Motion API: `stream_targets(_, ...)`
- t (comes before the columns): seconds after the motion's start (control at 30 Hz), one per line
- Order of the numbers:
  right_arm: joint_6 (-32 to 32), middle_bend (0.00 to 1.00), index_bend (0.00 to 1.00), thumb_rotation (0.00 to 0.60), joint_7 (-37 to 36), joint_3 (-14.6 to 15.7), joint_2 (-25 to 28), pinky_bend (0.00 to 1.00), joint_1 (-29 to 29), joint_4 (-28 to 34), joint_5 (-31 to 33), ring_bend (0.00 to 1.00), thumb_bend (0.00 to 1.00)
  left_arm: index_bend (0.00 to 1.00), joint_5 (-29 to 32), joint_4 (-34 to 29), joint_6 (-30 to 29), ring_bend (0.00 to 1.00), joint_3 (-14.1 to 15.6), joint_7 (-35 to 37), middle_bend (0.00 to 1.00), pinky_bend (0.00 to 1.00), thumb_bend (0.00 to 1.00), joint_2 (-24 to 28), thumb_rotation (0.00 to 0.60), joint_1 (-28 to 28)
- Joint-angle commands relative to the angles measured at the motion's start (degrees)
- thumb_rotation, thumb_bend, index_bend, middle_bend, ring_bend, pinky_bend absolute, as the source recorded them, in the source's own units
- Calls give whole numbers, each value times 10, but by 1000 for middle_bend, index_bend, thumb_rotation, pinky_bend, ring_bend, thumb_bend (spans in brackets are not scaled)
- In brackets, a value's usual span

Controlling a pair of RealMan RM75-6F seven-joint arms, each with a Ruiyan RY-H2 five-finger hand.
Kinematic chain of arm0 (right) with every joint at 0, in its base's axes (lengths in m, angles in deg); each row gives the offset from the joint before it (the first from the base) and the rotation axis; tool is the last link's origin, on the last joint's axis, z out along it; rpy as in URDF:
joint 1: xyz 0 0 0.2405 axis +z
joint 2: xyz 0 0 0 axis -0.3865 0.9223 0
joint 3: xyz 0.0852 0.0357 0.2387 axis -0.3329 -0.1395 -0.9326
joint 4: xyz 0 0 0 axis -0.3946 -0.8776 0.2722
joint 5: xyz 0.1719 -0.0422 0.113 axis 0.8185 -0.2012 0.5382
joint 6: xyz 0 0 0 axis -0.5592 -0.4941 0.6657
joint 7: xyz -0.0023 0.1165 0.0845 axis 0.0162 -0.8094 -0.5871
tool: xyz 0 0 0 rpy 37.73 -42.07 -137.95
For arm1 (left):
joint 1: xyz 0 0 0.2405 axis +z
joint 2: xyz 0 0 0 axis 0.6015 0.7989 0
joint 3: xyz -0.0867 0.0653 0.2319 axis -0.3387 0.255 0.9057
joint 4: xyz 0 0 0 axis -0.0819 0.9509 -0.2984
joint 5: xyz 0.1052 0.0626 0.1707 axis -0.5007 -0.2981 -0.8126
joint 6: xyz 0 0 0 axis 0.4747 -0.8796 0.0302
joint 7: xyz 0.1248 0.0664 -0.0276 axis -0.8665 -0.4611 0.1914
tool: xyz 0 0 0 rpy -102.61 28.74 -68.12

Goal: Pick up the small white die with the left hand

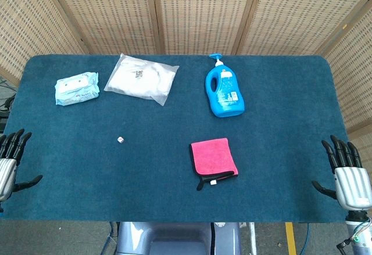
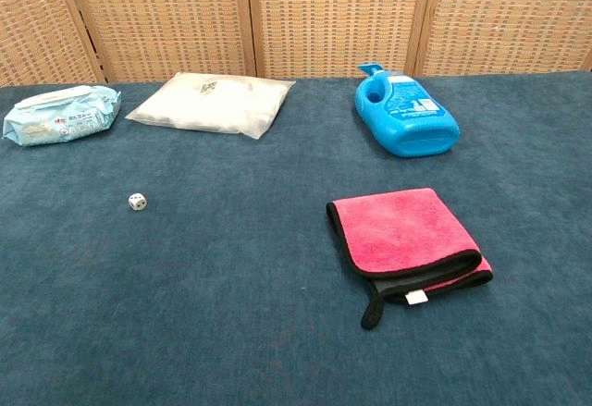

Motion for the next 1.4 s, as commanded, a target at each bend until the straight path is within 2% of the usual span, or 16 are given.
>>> stream_targets(0.03, 1, 0, 0, 600, 1, 1, 0, 0, 0, 0, 0, 0, 0, 0, 0, 0, 0, 0, 1, 0, 0, 0, 0, 0, 600, 0)
stream_targets(0.33, -2, 0, 0, 600, -7, 1, 5, 0, -1, 5, -2, 0, 0, 0, 1, 3, 17, 0, 1, -1, 0, 0, 0, -3, 600, -10)
stream_targets(0.47, 0, 0, 0, 600, -19, -1, 8, 0, -2, 4, 4, 0, 0, 0, 8, 24, 64, 0, -19, 31, 0, 0, 0, -16, 600, -48)
stream_targets(0.57, 6, 0, 0, 600, -26, -1, 11, 0, -1, 0, 8, 0, 0, 0, 12, 56, 127, 0, -32, 71, 0, 0, 1, -31, 600, -94)
stream_targets(0.67, 6, 0, 0, 600, -38, -4, 15, 0, -1, 2, 11, 0, 0, 2, 23, 83, 182, 0, -47, 76, 0, 0, 37, -50, 600, -138)
stream_targets(0.8, 12, 0, 0, 600, -49, -5, 21, 0, 0, 4, 15, 0, 0, 107, 42, 117, 236, 0, -66, 62, 0, 0, 209, -87, 600, -188)
stream_targets(0.83, 12, 0, 0, 600, -51, -6, 22, 0, 0, 4, 17, 0, 0, 152, 45, 122, 247, 0, -69, 57, 0, 0, 232, -93, 600, -198)
stream_targets(0.87, 14, 0, 0, 600, -59, -7, 24, 0, -1, 4, 20, 0, 0, 184, 61, 132, 282, 0, -76, 47, 0, 0, 246, -113, 600, -223)
stream_targets(0.97, 17, 0, 0, 600, -65, -8, 27, 0, 0, 3, 22, 0, 0, 295, 88, 145, 307, 0, -85, 37, 0, 0, 305, -140, 600, -244)
stream_targets(1.13, 25, 0, 0, 600, -69, -8, 28, 0, 3, 1, 26, 0, 0, 376, 125, 167, 333, 0, -91, 6, 0, 0, 329, -175, 600, -269)
stream_targets(1.4, 37, 0, 0, 600, -71, -10, 28, 0, 8, -1, 33, 0, 0, 379, 176, 185, 367, 0, -89, -54, 0, 0, 318, -203, 600, -298)
